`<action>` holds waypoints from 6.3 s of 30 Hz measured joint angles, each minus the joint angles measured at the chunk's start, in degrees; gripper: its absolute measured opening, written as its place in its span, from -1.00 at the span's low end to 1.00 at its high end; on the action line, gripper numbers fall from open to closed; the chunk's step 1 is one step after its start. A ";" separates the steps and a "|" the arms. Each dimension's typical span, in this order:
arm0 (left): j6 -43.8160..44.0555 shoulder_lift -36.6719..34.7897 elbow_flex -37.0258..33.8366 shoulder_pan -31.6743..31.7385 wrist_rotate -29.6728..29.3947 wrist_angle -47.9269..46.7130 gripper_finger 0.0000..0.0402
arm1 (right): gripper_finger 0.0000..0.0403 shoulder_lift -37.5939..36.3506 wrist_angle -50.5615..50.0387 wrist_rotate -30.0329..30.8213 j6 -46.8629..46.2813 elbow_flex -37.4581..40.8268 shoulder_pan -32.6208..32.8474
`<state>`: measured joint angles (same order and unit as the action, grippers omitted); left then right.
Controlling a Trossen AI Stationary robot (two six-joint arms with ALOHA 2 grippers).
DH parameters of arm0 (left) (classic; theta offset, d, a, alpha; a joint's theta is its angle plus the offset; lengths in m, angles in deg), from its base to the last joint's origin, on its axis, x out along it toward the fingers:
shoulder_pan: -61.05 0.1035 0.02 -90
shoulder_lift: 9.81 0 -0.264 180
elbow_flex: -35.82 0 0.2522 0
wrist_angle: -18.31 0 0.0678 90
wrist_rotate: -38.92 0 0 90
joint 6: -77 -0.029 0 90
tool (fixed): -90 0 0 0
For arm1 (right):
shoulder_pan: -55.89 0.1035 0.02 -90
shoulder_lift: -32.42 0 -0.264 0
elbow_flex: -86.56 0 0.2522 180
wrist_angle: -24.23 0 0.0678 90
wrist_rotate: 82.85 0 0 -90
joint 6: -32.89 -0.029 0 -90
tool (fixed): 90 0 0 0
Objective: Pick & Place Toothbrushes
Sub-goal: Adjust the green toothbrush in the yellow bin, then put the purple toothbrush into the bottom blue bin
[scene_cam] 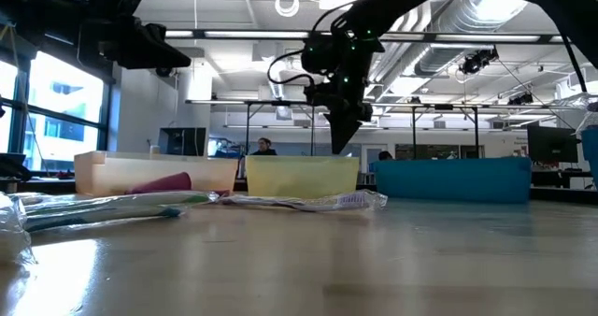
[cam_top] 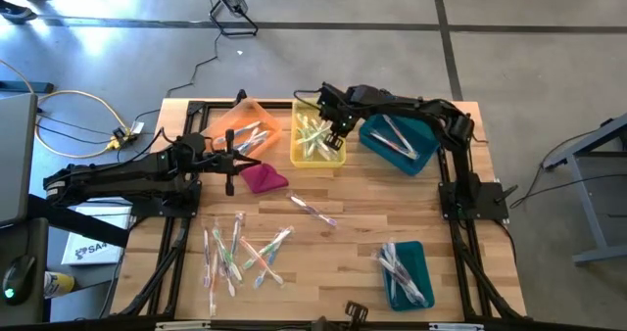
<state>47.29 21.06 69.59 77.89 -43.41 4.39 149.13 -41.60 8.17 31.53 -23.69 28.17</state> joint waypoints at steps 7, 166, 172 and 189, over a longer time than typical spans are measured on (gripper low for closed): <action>0.00 0.00 0.00 0.00 0.00 0.00 -1.00 | -0.98 2.42 1.62 0.06 2.43 -0.02 -1.39; 3.02 0.13 0.02 0.01 -0.96 -10.73 -1.00 | -0.32 3.37 25.63 9.87 -24.33 17.61 38.22; 3.02 0.15 0.00 0.01 -0.94 -10.80 -1.00 | -0.32 3.61 25.72 10.06 -24.11 17.62 38.23; 2.99 0.15 0.00 0.00 -0.92 -10.75 -1.00 | -0.94 3.82 25.55 10.39 -23.96 17.70 38.24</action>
<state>50.28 21.21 69.59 77.89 -44.32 -6.37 152.95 -16.05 18.57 7.57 -5.99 66.41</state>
